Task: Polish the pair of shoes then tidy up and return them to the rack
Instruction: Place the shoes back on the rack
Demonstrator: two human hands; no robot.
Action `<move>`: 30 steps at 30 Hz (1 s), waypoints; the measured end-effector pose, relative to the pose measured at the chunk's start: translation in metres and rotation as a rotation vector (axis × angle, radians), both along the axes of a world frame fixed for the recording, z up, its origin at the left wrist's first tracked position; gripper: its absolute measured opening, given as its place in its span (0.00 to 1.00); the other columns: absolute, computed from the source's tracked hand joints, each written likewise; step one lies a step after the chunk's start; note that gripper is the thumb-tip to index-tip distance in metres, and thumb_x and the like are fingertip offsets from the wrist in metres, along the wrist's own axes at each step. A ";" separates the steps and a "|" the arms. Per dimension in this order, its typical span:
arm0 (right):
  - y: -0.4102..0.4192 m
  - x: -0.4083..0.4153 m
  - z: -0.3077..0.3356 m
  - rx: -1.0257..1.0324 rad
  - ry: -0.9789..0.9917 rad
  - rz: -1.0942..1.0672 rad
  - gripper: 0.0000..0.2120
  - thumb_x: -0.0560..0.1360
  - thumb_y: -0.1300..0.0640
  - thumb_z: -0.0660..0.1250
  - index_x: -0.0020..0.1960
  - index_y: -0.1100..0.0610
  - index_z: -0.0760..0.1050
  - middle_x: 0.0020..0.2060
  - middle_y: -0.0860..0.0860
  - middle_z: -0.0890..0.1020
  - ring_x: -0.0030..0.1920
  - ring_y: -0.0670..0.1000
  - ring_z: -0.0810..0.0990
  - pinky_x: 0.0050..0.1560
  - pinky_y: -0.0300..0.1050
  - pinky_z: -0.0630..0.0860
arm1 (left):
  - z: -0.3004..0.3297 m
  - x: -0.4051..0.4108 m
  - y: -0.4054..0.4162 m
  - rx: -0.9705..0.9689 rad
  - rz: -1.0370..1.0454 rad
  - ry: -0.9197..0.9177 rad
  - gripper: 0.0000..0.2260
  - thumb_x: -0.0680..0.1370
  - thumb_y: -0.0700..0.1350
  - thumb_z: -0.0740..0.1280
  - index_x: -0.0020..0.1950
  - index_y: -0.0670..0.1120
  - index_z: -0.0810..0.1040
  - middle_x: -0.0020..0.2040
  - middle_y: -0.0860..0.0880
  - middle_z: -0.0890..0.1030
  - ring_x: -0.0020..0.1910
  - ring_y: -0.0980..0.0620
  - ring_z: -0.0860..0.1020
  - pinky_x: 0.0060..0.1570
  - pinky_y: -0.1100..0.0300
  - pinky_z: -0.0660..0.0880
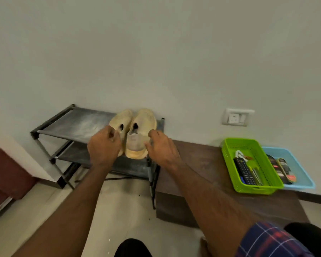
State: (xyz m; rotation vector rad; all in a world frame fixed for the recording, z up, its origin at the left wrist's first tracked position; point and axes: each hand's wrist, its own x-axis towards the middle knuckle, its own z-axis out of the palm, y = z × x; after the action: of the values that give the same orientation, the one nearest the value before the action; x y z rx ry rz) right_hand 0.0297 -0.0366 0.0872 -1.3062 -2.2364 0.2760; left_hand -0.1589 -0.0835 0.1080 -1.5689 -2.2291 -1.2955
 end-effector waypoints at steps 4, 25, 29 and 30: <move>-0.008 0.097 -0.011 0.044 -0.052 -0.156 0.07 0.78 0.54 0.60 0.54 0.55 0.70 0.50 0.55 0.76 0.46 0.61 0.78 0.45 0.54 0.76 | 0.015 0.068 0.010 0.126 -0.172 0.139 0.10 0.77 0.47 0.69 0.38 0.44 0.75 0.34 0.46 0.78 0.34 0.44 0.76 0.35 0.50 0.73; -0.028 0.398 -0.124 -0.318 -0.009 -0.735 0.16 0.78 0.56 0.63 0.63 0.63 0.74 0.61 0.62 0.74 0.60 0.64 0.73 0.60 0.55 0.71 | -0.140 0.420 0.035 -0.768 -0.689 -0.187 0.18 0.78 0.46 0.69 0.66 0.41 0.77 0.64 0.40 0.80 0.63 0.38 0.76 0.60 0.52 0.71; -0.030 0.393 -0.124 -0.271 -0.050 -0.761 0.11 0.77 0.60 0.62 0.56 0.66 0.75 0.56 0.63 0.76 0.57 0.63 0.74 0.58 0.55 0.71 | -0.147 0.417 0.043 -0.796 -0.679 -0.082 0.22 0.77 0.43 0.68 0.71 0.42 0.73 0.66 0.40 0.78 0.66 0.38 0.73 0.65 0.52 0.66; -0.030 0.394 -0.125 -0.270 -0.059 -0.760 0.11 0.77 0.60 0.62 0.57 0.65 0.74 0.56 0.62 0.76 0.58 0.63 0.74 0.59 0.55 0.71 | -0.150 0.417 0.045 -0.791 -0.685 -0.076 0.23 0.78 0.42 0.67 0.73 0.42 0.71 0.68 0.40 0.77 0.68 0.38 0.72 0.65 0.52 0.65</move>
State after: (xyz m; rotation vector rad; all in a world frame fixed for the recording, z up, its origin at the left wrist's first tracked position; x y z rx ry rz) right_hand 0.4236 -0.0667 -0.0382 -2.2107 -1.6172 0.2548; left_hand 0.2583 -0.0380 -0.0417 -2.7668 -2.5082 -0.5213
